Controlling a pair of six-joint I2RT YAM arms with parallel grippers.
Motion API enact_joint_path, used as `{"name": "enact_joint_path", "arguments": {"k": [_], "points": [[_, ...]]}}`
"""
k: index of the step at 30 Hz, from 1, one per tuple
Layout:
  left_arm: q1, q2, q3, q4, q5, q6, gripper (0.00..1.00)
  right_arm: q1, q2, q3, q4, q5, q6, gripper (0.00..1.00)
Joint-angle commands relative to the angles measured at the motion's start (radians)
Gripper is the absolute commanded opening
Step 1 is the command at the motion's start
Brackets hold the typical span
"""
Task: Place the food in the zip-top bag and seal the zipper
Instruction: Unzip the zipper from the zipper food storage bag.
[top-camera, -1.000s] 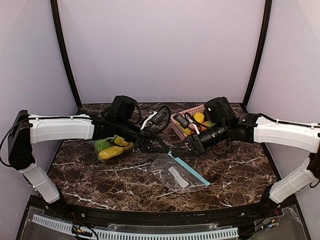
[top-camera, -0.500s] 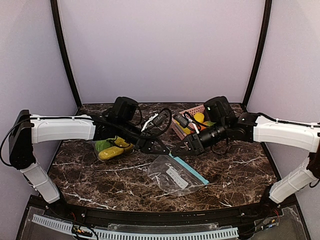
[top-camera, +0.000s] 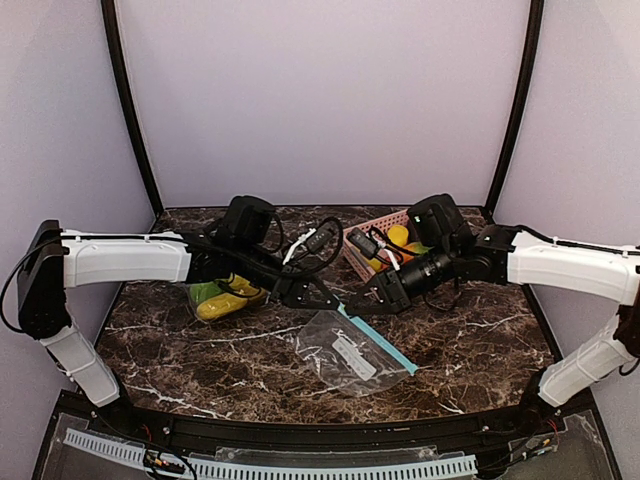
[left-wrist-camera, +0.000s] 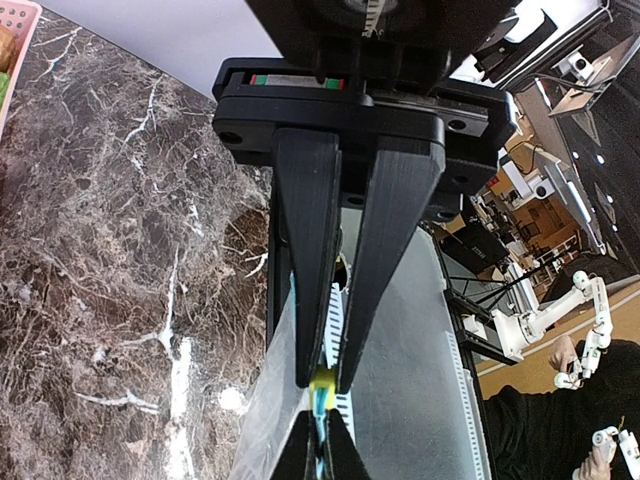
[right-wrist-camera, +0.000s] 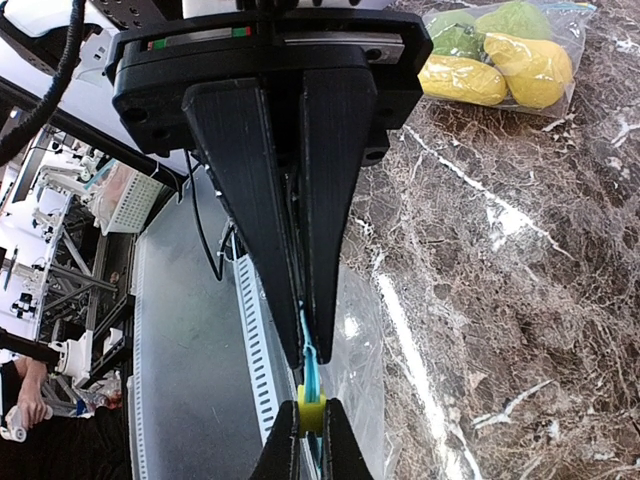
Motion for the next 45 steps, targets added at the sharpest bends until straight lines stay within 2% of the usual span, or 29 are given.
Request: {"name": "enact_joint_path", "arguments": {"k": [1,17,24,36,45], "points": [[0.028,-0.070,-0.011,0.052,-0.017,-0.013,0.01,0.005,-0.023,-0.022,-0.103,-0.007,-0.022,0.00],[0.115,-0.114,-0.023,0.075,-0.013,-0.068,0.01,0.005,-0.077,-0.074,-0.151,0.010,0.006,0.00],[0.172,-0.147,-0.013,0.017,-0.021,-0.030,0.01,0.004,-0.096,-0.077,-0.175,0.030,0.010,0.00],[0.282,-0.161,-0.002,-0.022,-0.049,-0.052,0.01,-0.001,-0.122,-0.086,-0.214,0.063,0.011,0.00],[0.313,-0.175,0.005,-0.078,-0.046,-0.015,0.01,-0.008,-0.135,-0.089,-0.229,0.069,0.008,0.00]]}}
